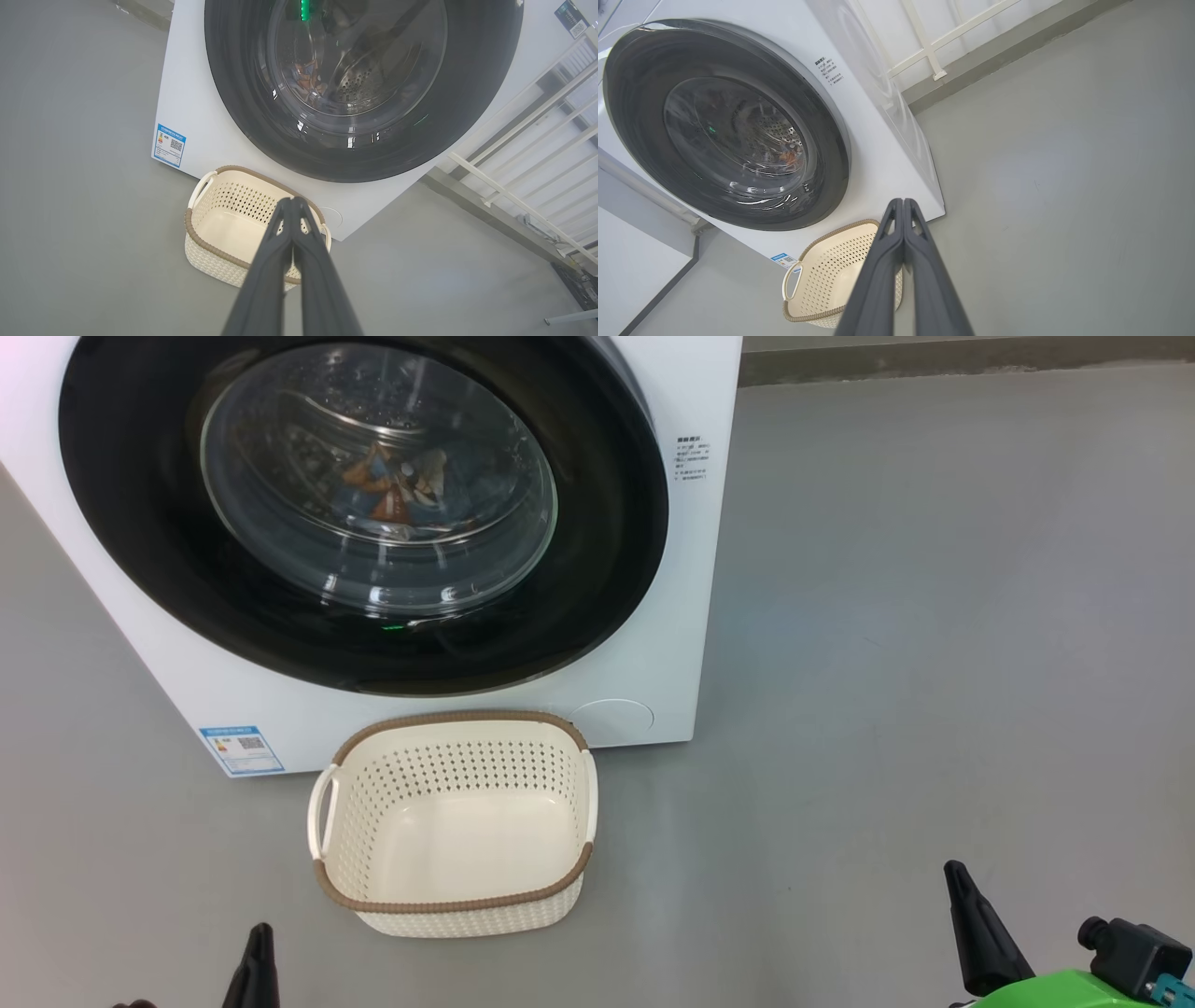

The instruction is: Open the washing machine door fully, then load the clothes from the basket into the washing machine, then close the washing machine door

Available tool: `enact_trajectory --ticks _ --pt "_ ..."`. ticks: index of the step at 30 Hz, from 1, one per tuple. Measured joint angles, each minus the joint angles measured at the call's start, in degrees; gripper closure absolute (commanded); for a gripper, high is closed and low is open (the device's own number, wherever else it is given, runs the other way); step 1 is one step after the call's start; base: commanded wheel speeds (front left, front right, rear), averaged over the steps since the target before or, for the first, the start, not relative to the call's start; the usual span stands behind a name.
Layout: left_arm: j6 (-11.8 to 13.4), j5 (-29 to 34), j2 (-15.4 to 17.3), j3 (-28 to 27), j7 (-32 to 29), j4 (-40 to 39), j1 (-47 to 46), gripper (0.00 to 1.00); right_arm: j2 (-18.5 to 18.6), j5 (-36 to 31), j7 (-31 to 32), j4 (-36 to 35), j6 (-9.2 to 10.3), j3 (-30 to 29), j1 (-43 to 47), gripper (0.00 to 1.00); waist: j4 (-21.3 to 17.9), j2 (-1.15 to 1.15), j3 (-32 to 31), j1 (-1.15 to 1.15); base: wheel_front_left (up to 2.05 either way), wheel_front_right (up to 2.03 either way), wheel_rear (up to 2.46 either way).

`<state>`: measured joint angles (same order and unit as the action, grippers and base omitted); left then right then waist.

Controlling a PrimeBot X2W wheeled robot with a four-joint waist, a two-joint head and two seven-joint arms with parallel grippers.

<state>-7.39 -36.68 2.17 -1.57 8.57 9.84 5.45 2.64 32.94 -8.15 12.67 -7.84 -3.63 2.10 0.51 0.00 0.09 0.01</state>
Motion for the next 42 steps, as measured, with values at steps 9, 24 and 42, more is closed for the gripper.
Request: enact_trajectory --ticks 9,24,42 --pt "0.0 -5.64 0.05 -0.03 -1.16 0.59 -0.93 1.0 -0.01 6.48 1.6 0.33 0.0 -0.49 -0.68 1.0 -0.06 0.0 0.01 0.0 0.0 0.0 0.0" --pt "0.01 -15.73 0.18 -0.24 -3.71 1.45 -2.44 1.0 -0.01 16.73 4.12 0.75 0.01 -1.04 -1.35 1.0 -0.14 0.0 0.02 0.0 0.0 0.0 0.0" --pt "0.05 -27.28 0.25 -0.64 -6.58 2.65 -3.91 1.0 -0.02 28.69 7.09 1.3 0.02 -1.99 -2.89 1.0 -0.25 0.0 0.04 0.0 0.0 0.0 0.0"
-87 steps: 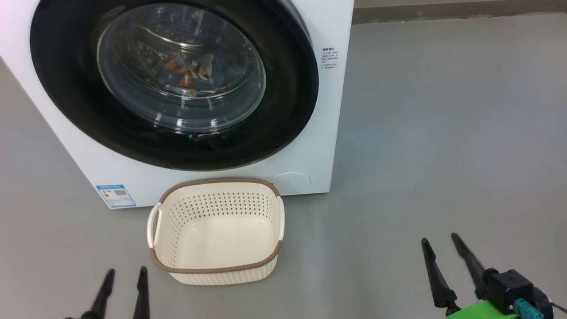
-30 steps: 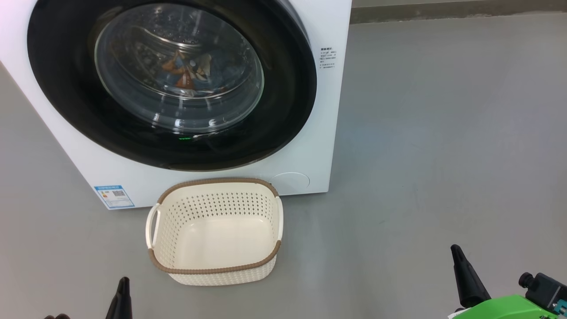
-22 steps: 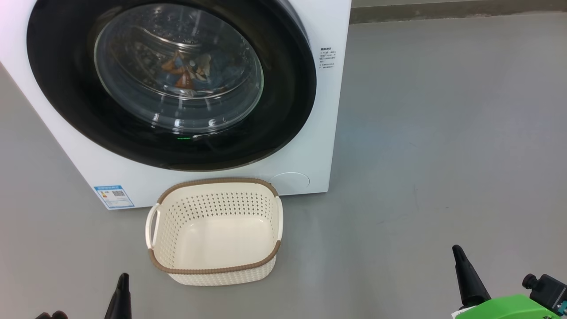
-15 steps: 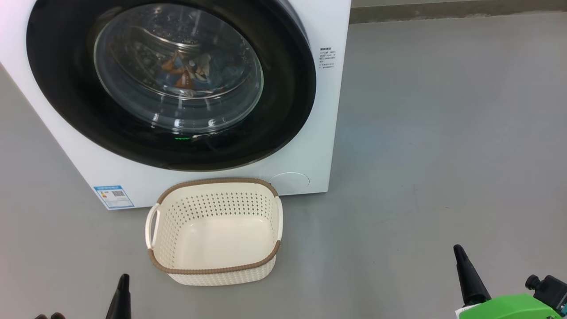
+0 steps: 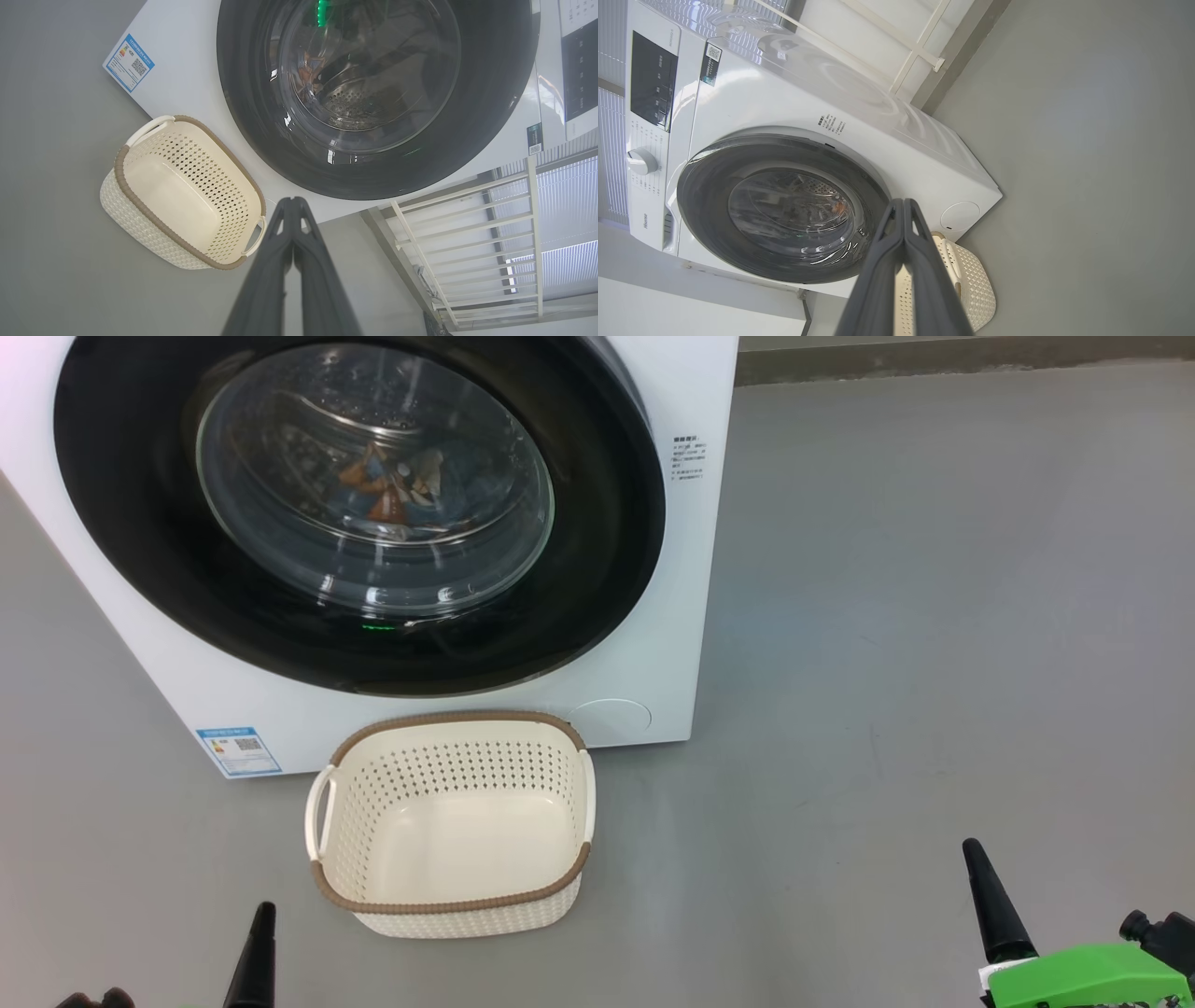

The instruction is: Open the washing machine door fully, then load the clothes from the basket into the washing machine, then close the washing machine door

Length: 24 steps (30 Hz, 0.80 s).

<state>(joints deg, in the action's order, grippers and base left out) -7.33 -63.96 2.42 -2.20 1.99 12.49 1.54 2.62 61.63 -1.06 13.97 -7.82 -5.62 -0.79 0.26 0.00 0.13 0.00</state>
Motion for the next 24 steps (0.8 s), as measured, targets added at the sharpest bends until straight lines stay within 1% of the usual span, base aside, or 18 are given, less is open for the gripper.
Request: enact_trajectory --ticks 12,21,24 --pt "0.01 -8.73 0.14 -0.24 -2.08 0.68 -1.8 1.0 0.0 9.01 2.11 0.38 0.0 -0.57 -0.54 1.0 -0.08 0.0 0.01 0.0 0.0 0.0 0.0" --pt "0.01 -13.74 0.18 -0.45 -3.5 1.23 -2.2 1.0 0.0 14.32 3.54 0.69 0.01 -0.9 -1.29 1.0 -0.13 0.0 0.02 0.0 0.0 0.0 0.0" --pt "0.01 -16.51 0.18 -0.53 -4.13 1.4 -3.14 1.0 0.0 17.08 4.09 0.74 0.25 -1.0 -1.8 1.0 -0.15 0.0 0.03 0.0 0.0 0.0 0.0"
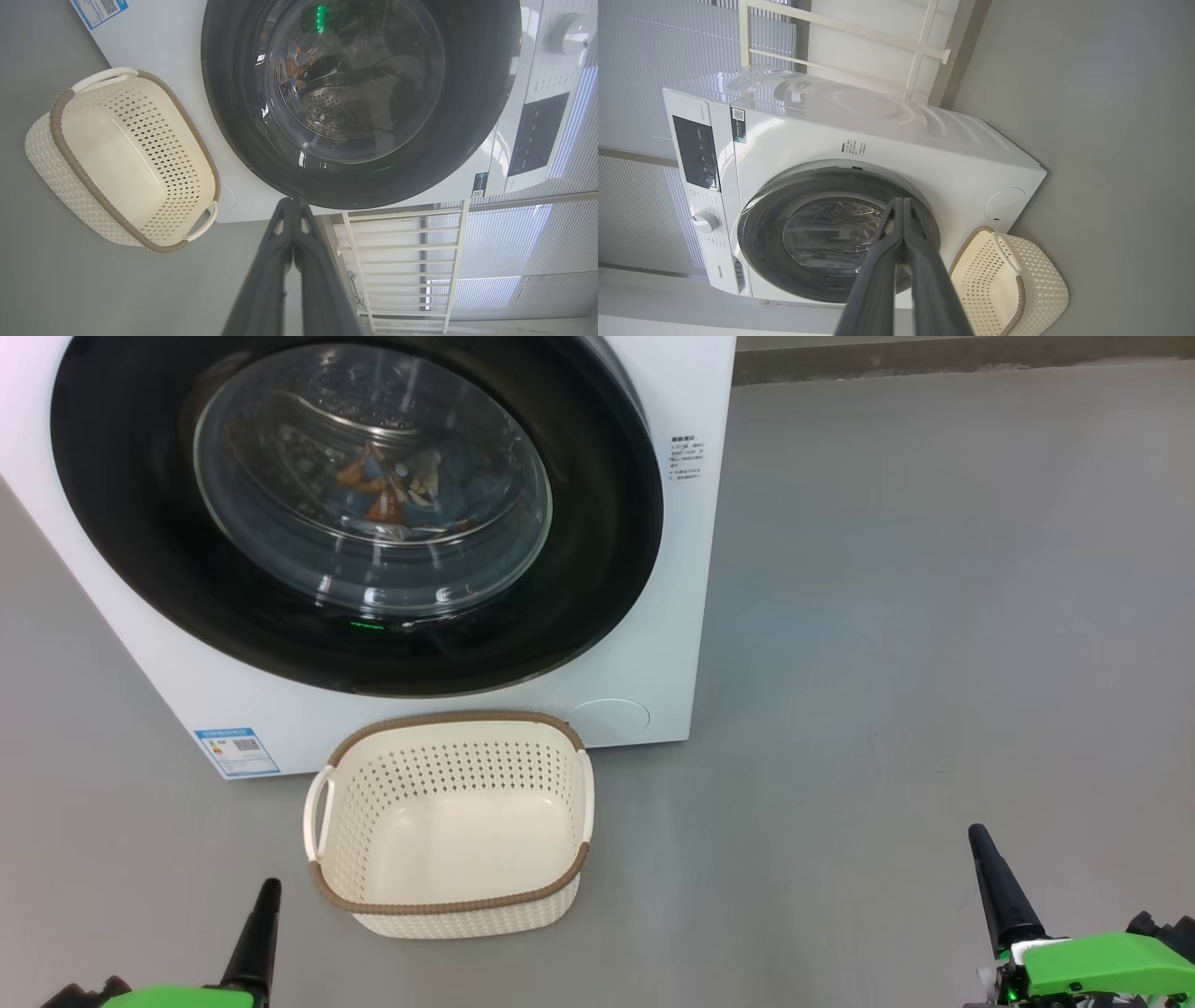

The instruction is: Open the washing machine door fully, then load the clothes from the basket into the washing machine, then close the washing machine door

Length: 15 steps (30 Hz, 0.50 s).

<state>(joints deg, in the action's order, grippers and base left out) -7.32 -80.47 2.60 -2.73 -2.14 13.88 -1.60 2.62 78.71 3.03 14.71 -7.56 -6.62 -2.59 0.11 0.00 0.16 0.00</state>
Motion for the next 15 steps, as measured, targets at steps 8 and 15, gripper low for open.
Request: enact_trajectory --ticks 8,15 --pt "0.0 -4.87 0.01 -0.27 -1.4 0.57 -0.42 1.0 0.0 5.34 1.3 0.29 0.01 -0.37 -0.09 1.0 -0.05 0.0 0.01 0.0 0.0 0.0 0.0" --pt "0.0 -9.56 0.01 -0.49 -2.47 0.97 -1.31 1.0 0.0 10.25 2.45 0.59 0.02 -0.83 -0.36 1.0 -0.09 0.0 0.02 0.0 0.0 0.0 0.0"
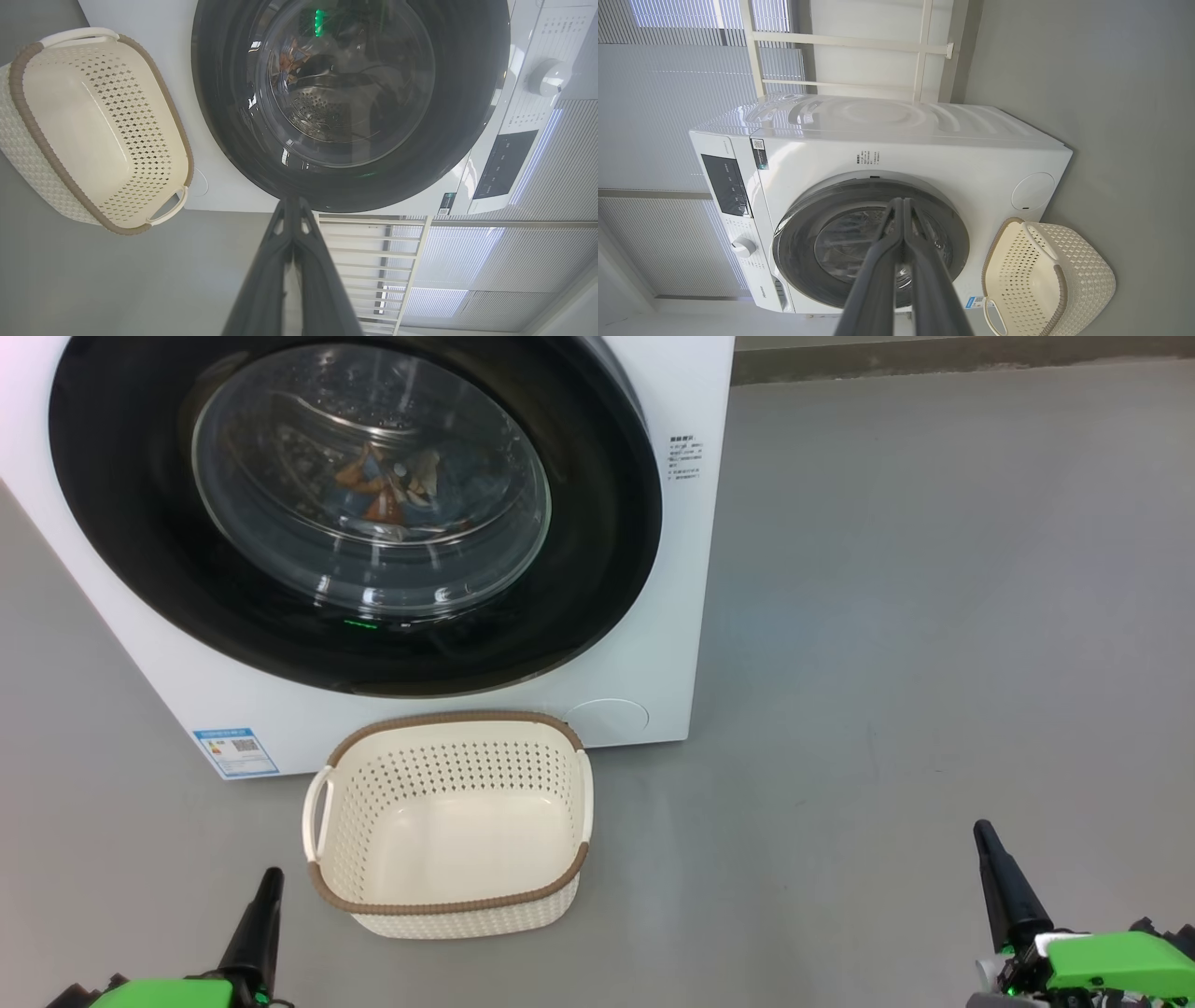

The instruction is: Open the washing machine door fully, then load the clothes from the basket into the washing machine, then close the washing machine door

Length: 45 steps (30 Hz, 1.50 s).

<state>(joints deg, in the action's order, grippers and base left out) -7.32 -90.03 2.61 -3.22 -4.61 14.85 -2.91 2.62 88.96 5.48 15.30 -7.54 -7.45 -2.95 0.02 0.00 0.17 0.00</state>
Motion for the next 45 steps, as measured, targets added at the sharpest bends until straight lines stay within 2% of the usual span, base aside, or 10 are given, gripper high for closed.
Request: enact_trajectory --ticks 6,45 --pt "0.0 -2.66 0.0 -0.22 -0.62 0.22 -0.76 1.0 0.0 2.98 0.56 0.14 0.16 -0.26 -0.94 1.0 -0.02 0.0 0.0 0.0 0.0 0.0 0.0" --pt "0.0 -2.75 -0.04 -0.78 -1.13 0.26 -0.85 1.0 0.0 2.97 0.56 0.14 0.16 -0.33 -0.94 1.0 -0.02 0.0 0.0 0.0 0.0 0.0 0.0"
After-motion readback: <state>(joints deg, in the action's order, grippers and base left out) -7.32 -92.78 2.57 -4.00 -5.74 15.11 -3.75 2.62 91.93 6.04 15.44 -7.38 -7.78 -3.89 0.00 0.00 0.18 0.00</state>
